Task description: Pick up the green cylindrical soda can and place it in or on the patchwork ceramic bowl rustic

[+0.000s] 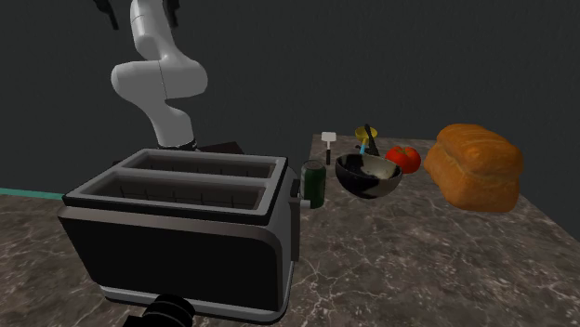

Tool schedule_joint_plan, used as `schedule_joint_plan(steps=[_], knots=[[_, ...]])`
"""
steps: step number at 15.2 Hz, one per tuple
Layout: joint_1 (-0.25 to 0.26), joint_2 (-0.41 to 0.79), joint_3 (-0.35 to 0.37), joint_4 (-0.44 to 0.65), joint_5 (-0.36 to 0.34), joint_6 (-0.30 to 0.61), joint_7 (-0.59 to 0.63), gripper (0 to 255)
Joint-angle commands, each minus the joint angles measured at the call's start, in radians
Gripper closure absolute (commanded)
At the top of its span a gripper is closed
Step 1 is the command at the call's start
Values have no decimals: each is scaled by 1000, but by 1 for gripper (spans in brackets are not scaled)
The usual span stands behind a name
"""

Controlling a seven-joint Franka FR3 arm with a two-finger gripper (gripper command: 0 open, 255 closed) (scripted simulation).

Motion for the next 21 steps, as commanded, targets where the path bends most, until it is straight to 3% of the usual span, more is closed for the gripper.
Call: schedule_joint_plan(steps=[1,11,21], knots=[[0,0,0,0,0,0,0,0],[62,64,176,-187,94,286,148,0],[108,286,368,-242,142,598,305,0]])
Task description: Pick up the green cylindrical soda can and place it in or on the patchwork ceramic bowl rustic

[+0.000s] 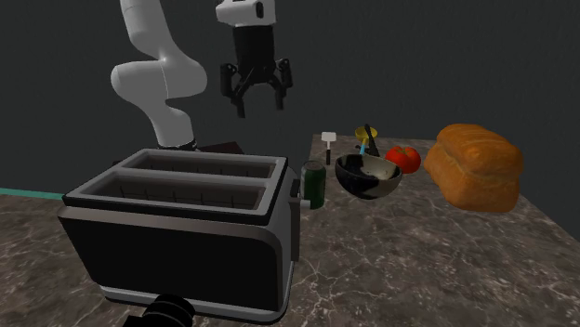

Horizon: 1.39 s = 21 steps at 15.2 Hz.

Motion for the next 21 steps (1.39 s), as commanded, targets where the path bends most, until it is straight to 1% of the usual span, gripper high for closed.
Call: schedule_joint_plan(steps=[1,4,6,9,11,12,19,21], knots=[[0,59,33,-10,-3,76,26,0],[-1,157,94,5,-20,166,86,0],[-5,229,134,23,-46,224,134,0],[-16,346,191,59,-109,303,220,0],[-23,430,225,91,-173,348,289,0],[-24,460,234,103,-199,362,316,0],[-30,550,234,85,-280,456,374,0],[-30,558,233,84,-288,463,379,0]])
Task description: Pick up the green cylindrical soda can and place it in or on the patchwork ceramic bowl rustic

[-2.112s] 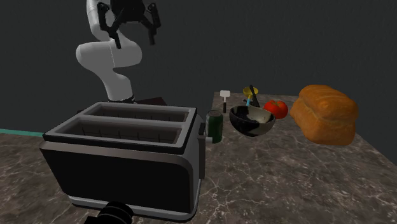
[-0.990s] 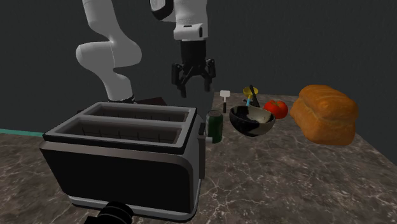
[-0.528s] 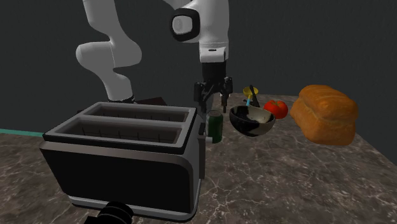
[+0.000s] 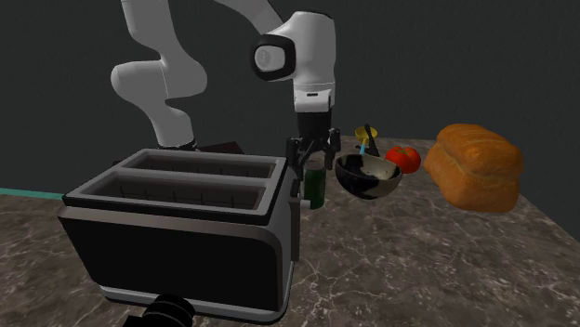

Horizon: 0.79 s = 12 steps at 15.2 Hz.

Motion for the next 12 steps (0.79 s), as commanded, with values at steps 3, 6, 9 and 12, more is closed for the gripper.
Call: schedule_joint_plan(steps=[3,6,9,12], knots=[[0,7,-1,-1,-7,7,4,0],[0,7,-1,-1,-7,7,4,0],[0,7,-1,0,-7,7,4,255],[0,7,-1,0,-7,7,4,255]])
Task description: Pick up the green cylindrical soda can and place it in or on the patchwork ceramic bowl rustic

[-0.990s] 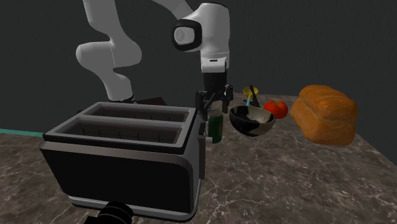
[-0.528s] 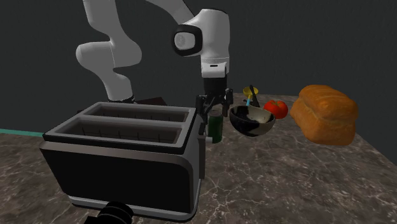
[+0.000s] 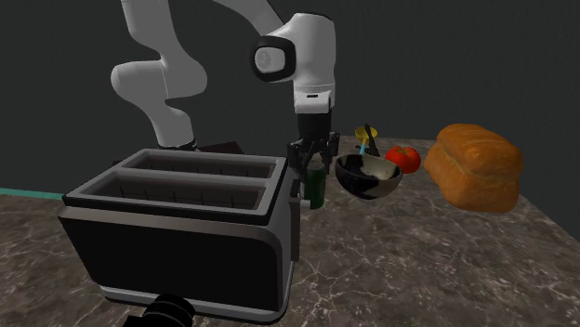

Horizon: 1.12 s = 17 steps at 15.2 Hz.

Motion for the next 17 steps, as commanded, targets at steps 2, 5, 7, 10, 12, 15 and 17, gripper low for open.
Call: schedule_joint_plan(steps=[2,5,7,10,12,15,17], knots=[[0,0,0,0,0,0,0,255],[0,-13,1,3,13,-13,-9,255],[0,-37,2,10,36,-40,-27,255],[2,-71,1,23,67,-81,-51,255],[4,-93,-1,32,85,-109,-65,255],[6,-123,-4,48,108,-151,-83,255],[8,-141,-7,60,121,-179,-94,255]])
